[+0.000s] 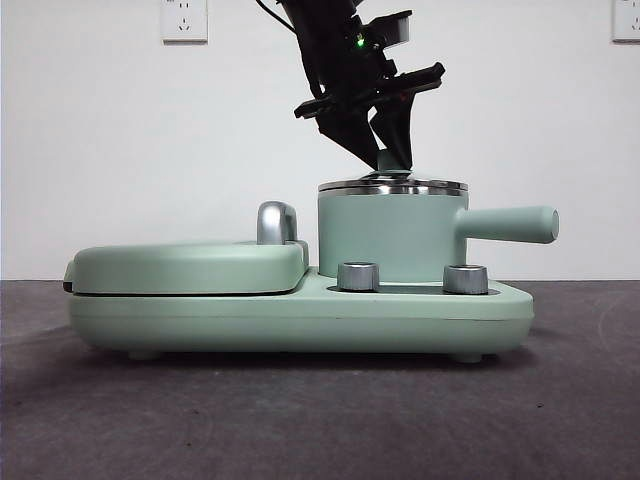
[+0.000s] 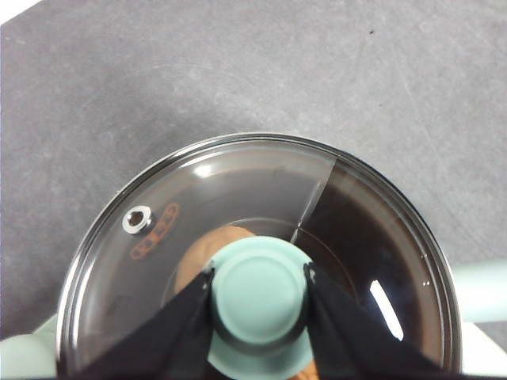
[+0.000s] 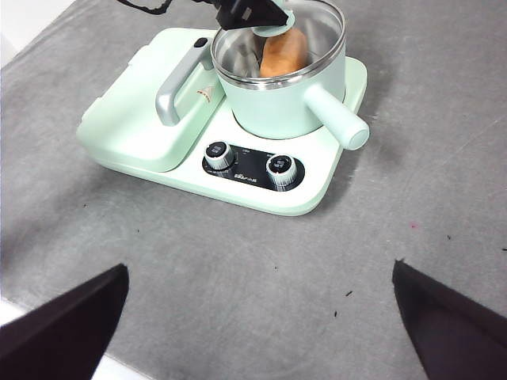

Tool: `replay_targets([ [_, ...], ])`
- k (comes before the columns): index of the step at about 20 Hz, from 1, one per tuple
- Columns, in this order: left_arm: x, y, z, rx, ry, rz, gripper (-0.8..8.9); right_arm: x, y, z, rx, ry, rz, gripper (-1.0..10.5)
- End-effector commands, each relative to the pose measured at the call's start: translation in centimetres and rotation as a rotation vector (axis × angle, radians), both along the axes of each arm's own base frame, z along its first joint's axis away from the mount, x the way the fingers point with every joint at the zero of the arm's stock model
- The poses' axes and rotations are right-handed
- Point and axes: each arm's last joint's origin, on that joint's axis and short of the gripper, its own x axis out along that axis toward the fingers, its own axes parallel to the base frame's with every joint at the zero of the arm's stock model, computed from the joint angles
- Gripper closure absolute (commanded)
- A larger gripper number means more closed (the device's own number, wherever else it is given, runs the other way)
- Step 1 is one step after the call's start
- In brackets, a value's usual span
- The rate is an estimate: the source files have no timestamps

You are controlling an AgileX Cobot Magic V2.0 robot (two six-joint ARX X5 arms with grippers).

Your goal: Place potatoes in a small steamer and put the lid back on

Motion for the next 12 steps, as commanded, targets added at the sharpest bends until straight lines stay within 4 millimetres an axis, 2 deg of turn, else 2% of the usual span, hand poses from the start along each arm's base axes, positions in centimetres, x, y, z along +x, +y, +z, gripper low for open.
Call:
replay_targets([
  [1,0.6,-0.7,-0.5,-0.030,0.008,0.029,3.68,0.0,0.0,0.3,0.012,-0.006,-0.001,3.5],
  [2,0.5,-0.5,-0.3,-0.044,0.013,0.044,3.17,-0.1,0.0,0.3,0.012,-0.007,-0.001,3.5],
  [6,-0.9,0.7,2.1,-0.056,0.036,0.066,3.07,0.0,0.0,0.3,0.012,-0.007,-0.001,3.5],
  [12,-6.5,5.3,8.2,0.032,0.124,0.060,3.14,0.0,0.0,0.3,0.018,-0.016,0.003,3.5],
])
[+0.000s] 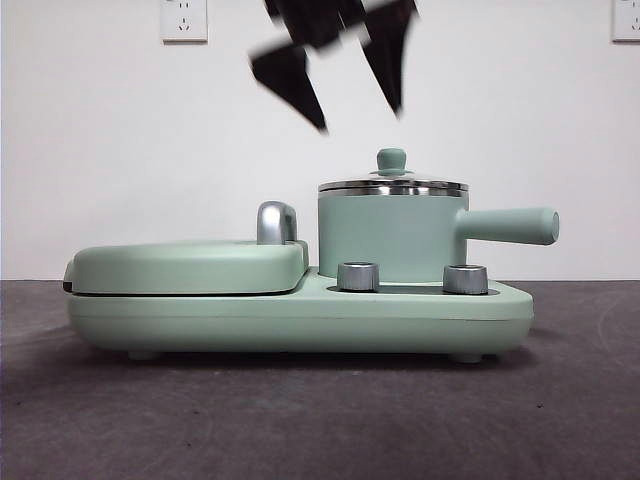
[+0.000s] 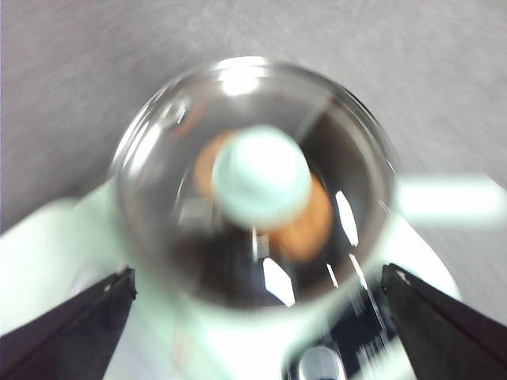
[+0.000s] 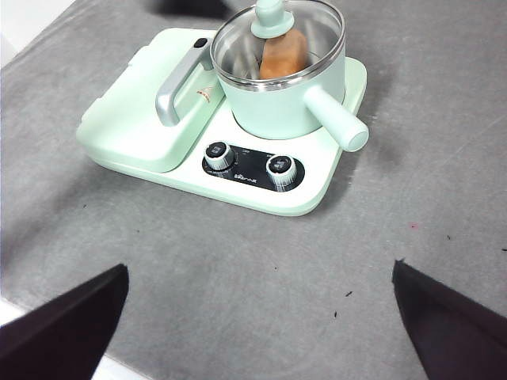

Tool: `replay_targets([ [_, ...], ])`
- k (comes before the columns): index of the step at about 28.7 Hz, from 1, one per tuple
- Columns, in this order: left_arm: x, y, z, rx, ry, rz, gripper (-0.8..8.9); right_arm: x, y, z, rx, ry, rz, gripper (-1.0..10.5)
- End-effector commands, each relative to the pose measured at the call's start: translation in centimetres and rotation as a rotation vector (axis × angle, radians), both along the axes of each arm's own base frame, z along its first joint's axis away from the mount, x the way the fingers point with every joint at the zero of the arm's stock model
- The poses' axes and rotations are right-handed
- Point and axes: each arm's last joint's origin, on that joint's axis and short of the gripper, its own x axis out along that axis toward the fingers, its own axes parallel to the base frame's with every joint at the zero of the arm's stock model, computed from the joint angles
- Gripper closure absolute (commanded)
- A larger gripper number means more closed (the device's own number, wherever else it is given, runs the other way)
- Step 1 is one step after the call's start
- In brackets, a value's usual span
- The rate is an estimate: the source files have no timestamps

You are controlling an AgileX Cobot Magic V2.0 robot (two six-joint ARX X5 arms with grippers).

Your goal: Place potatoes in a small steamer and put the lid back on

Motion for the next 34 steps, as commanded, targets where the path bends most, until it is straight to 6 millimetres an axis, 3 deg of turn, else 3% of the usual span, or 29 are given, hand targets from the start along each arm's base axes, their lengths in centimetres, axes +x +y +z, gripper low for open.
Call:
replay_targets([
  [1,-2.0,1.7,2.5,0.008,0.013,0.001,3.14,0.0,0.0,0.4,0.020,-0.020,0.003,3.5],
  [6,-7.9,7.5,4.9,-0.058,0.045,-0.034,3.14,0.1,0.3,0.8,0.062,-0.047,0.053,3.5],
  [11,-16.2,13.5,5.3,-0.152,-0.059,-0.075,3.17,0.1,0.3,0.8,0.061,-0.050,0.080,3.5],
  [13,-18.3,15.0,5.0,-0.192,-0.098,-0.070,3.18,0.1,0.3,0.8,0.057,-0.052,0.082,3.5],
  [19,-23.5,19.0,2.9,-0.326,-0.176,-0.022,3.18,0.0,0.4,0.8,0.070,-0.046,0.107,3.5],
  [25,-27.0,21.7,0.3,-0.466,-0.202,0.040,3.22,0.0,0.4,0.8,0.073,-0.045,0.112,3.5],
  [26,-27.4,21.9,0.0,-0.473,-0.200,0.044,3.38,0.0,0.4,0.8,0.073,-0.045,0.112,3.5],
  [28,-27.9,22.3,-0.5,-0.480,-0.202,0.047,4.58,0.0,0.4,0.8,0.073,-0.048,0.111,3.6],
  [30,-28.2,22.6,-0.7,-0.481,-0.205,0.046,7.43,0.1,0.4,0.9,0.076,-0.054,0.112,4.8],
  [32,-28.4,22.7,-0.7,-0.480,-0.207,0.048,8.07,0.1,0.4,0.9,0.074,-0.054,0.115,9.2],
  [34,-28.3,22.7,-0.7,-0.479,-0.206,0.048,8.09,0.1,0.4,0.9,0.067,-0.061,0.117,9.0],
])
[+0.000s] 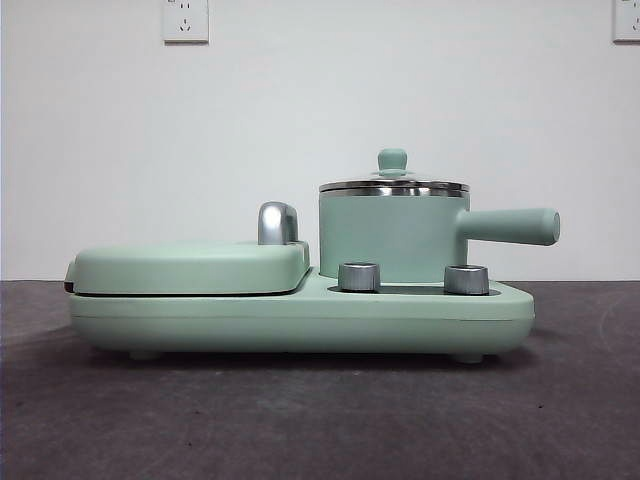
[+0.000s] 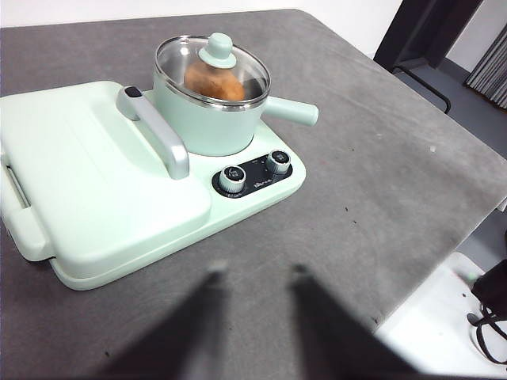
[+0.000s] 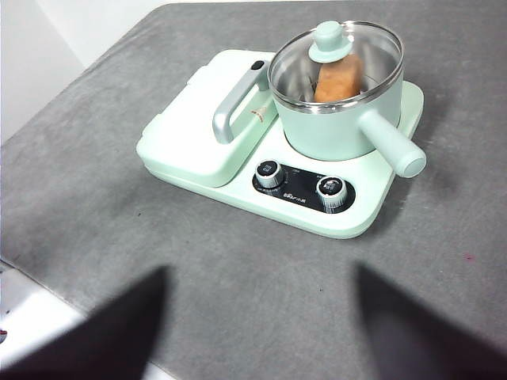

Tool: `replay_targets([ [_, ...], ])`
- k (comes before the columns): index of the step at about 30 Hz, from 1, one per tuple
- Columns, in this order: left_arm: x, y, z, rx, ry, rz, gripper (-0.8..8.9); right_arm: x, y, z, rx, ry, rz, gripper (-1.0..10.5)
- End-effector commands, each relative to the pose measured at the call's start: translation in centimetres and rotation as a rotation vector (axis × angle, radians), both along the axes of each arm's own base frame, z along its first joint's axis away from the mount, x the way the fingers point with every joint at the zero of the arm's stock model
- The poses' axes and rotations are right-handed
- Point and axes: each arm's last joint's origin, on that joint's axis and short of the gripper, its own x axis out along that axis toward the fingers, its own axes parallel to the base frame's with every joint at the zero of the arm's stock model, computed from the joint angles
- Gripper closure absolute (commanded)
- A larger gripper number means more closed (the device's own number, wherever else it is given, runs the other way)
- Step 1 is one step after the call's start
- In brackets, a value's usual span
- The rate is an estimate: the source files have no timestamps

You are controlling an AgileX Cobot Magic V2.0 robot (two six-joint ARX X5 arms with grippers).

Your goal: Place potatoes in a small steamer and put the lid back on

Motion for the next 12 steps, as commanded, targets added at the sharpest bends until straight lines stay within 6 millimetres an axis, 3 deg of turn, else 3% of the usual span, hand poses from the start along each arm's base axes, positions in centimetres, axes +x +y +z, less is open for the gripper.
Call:
replay_targets([
  [1,0.01,-0.06,0.29,-0.013,-0.005,-0.003,8.08,0.00,0.02,0.35,-0.002,-0.028,0.012,9.1],
  [12,0.02,-0.06,0.24,-0.009,0.001,-0.003,8.08,0.10,0.04,0.58,0.007,-0.054,0.005,9.0],
])
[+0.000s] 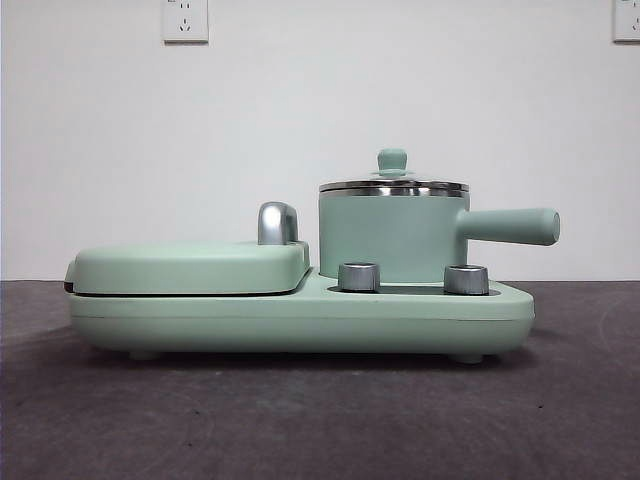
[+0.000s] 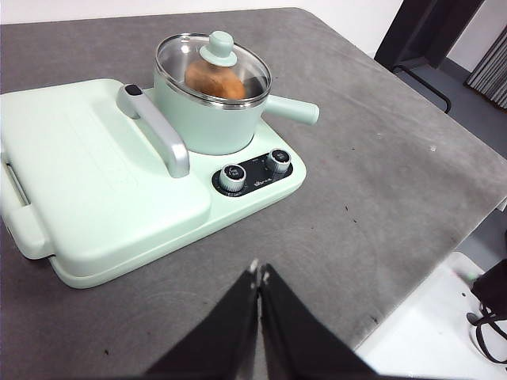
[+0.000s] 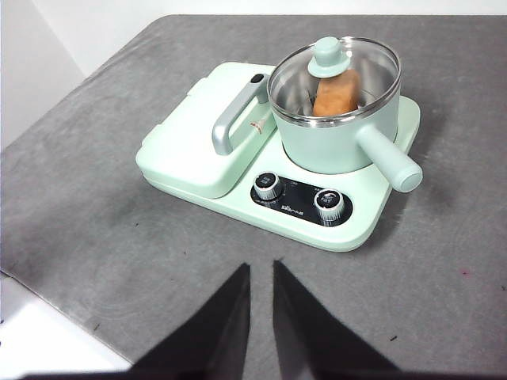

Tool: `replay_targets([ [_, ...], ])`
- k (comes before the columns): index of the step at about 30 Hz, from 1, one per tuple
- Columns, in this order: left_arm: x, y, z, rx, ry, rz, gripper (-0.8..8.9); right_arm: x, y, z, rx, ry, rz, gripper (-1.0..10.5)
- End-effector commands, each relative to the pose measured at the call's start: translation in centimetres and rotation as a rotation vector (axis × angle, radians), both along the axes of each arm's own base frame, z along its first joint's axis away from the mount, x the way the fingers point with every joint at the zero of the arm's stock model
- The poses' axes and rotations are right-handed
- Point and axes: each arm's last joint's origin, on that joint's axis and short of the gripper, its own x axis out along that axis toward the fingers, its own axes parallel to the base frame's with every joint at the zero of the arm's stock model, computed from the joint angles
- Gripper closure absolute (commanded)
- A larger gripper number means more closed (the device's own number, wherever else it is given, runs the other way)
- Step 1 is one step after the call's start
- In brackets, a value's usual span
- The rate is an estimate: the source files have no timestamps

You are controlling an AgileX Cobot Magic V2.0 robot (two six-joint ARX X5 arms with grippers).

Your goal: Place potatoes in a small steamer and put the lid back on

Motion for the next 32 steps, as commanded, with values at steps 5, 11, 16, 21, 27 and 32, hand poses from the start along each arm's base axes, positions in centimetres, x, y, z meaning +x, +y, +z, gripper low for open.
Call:
replay_targets([
  [5,0.0,-0.1,0.3,-0.011,-0.004,-0.004,8.08,0.0,0.0,0.4,0.003,-0.024,0.009,9.0],
  [11,1.0,0.0,-0.7,-0.022,-0.013,0.100,8.08,0.0,0.0,0.3,0.003,-0.024,0.009,9.0],
  [16,2.9,0.8,-5.0,0.010,-0.255,0.284,8.08,0.0,0.0,0.4,0.003,-0.024,0.009,9.0],
  [21,3.7,2.0,-11.2,-0.004,-0.378,0.461,8.08,0.0,0.0,0.4,0.003,-0.024,0.008,9.0],
  [27,4.7,2.9,-17.5,0.028,-0.346,0.578,8.08,0.0,0.0,0.4,0.003,-0.024,0.008,9.0],
  [32,4.9,3.3,-19.6,0.047,-0.313,0.620,8.08,0.0,0.0,0.4,0.003,-0.024,0.009,9.0],
])
